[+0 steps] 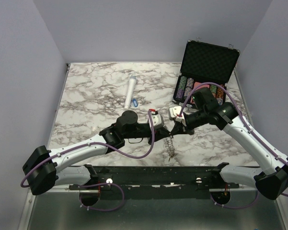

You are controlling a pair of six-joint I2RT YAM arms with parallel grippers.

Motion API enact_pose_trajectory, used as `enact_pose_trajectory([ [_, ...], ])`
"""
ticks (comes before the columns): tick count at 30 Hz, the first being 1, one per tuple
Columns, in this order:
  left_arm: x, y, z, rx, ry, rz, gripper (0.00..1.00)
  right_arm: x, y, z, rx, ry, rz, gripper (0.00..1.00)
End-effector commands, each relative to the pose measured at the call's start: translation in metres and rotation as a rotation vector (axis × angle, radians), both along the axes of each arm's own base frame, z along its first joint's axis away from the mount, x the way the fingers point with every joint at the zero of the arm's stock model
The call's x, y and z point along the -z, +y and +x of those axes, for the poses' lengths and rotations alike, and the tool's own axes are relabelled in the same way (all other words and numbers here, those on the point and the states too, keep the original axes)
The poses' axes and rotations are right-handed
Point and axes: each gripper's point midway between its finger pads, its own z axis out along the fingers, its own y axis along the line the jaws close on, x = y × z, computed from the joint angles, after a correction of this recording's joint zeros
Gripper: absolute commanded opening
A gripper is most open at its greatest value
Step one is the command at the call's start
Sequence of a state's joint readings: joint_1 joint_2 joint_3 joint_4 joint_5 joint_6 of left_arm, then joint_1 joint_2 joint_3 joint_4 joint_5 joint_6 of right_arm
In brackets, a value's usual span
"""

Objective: Put the keys on the keyring

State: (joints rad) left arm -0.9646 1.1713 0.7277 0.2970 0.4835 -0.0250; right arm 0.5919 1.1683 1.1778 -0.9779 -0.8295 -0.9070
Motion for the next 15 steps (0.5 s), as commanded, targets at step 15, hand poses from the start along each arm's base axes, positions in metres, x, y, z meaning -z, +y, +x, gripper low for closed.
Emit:
enact_pose_trajectory([
  [15,-0.041,0.023,-0.005,-0.090,-0.007,-0.230,0.00,-0.019,0.006,-0.010,0.069,0.117,0.150,0.39],
])
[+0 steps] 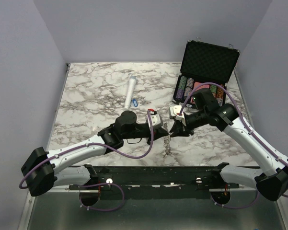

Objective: Put the keys on the keyring

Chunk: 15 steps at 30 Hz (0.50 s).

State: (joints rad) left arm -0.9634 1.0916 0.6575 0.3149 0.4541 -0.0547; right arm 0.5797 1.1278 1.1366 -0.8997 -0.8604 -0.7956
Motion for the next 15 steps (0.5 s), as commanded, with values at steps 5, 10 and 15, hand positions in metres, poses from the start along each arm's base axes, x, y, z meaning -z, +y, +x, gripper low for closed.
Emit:
enact_pose_trajectory([
  [5,-0.065,0.020,0.000,-0.107,0.049,-0.434,0.00,-0.022,0.004,-0.020,0.018,0.179,0.222,0.42],
  [10,-0.080,0.030,0.001,-0.136,0.128,-0.602,0.00,-0.036,0.013,-0.009,0.076,0.217,0.345,0.43],
  [15,-0.086,0.036,0.007,-0.178,0.152,-0.667,0.00,-0.043,0.020,-0.001,0.106,0.233,0.401,0.42],
])
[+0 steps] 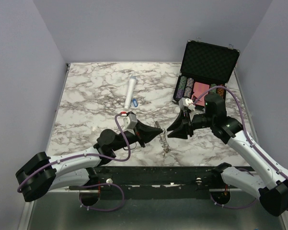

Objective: Put the keys on the keyring

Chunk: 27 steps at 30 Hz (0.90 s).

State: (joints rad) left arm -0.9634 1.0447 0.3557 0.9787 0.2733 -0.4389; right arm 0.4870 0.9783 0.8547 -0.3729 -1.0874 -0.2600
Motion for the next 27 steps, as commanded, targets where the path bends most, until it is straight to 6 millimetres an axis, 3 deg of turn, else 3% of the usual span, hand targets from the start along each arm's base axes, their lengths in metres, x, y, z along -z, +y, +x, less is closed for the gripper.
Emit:
enact_pose_trajectory([
  [1,-0.052,0.015,0.006,-0.059,-0.003,-0.234,0.00,-0.027,0.009,0.008,0.020,-0.011,0.109,0.42],
  [12,-0.050,0.015,0.011,-0.072,0.034,-0.255,0.00,-0.050,0.011,0.013,0.024,-0.064,0.142,0.38],
  [19,-0.050,0.014,0.010,-0.068,0.035,-0.252,0.00,-0.050,0.012,0.014,0.022,-0.066,0.145,0.35],
  [27,-0.050,0.016,0.010,-0.073,0.042,-0.257,0.00,-0.046,0.012,0.021,0.061,-0.056,0.137,0.12],
])
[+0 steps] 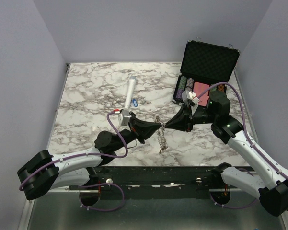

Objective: Put the keys on the keyring

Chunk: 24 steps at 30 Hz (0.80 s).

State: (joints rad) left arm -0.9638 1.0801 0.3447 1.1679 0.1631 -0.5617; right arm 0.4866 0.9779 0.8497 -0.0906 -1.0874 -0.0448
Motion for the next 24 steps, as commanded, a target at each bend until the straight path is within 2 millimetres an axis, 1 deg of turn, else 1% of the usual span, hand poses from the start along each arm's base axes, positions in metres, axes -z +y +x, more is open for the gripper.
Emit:
enact_pose_trajectory([
  [1,-0.018,0.008,-0.001,-0.018,-0.016,-0.079,0.00,-0.008,0.000,0.007,0.028,-0.020,0.012,0.09],
  [3,-0.020,0.010,-0.001,-0.023,-0.012,-0.090,0.00,-0.007,0.000,0.008,0.037,-0.022,0.006,0.03],
  [5,-0.022,0.012,0.001,-0.031,-0.006,-0.106,0.00,-0.003,-0.001,0.009,0.039,-0.022,-0.005,0.00],
  [11,-0.033,0.017,0.003,-0.045,0.010,-0.176,0.00,0.006,0.000,0.001,-0.009,-0.016,-0.014,0.00],
  [16,-0.035,0.016,0.005,-0.047,0.017,-0.198,0.00,0.009,0.003,-0.006,-0.056,-0.023,-0.009,0.01],
  [18,-0.032,0.015,0.006,-0.047,0.019,-0.197,0.00,0.010,0.004,-0.009,-0.071,-0.021,-0.005,0.04],
  [19,-0.032,0.015,0.006,-0.046,0.021,-0.200,0.00,0.010,0.004,-0.010,-0.075,-0.020,-0.004,0.11],
  [20,-0.031,0.014,0.007,-0.046,0.022,-0.198,0.00,0.011,0.004,-0.012,-0.083,-0.017,-0.004,0.14],
  [23,-0.026,0.013,0.009,-0.054,0.027,-0.191,0.00,0.011,0.002,-0.018,-0.118,-0.018,0.002,0.19],
  [24,-0.027,0.013,0.009,-0.054,0.021,-0.194,0.00,0.011,0.002,-0.021,-0.129,-0.016,0.002,0.21],
])
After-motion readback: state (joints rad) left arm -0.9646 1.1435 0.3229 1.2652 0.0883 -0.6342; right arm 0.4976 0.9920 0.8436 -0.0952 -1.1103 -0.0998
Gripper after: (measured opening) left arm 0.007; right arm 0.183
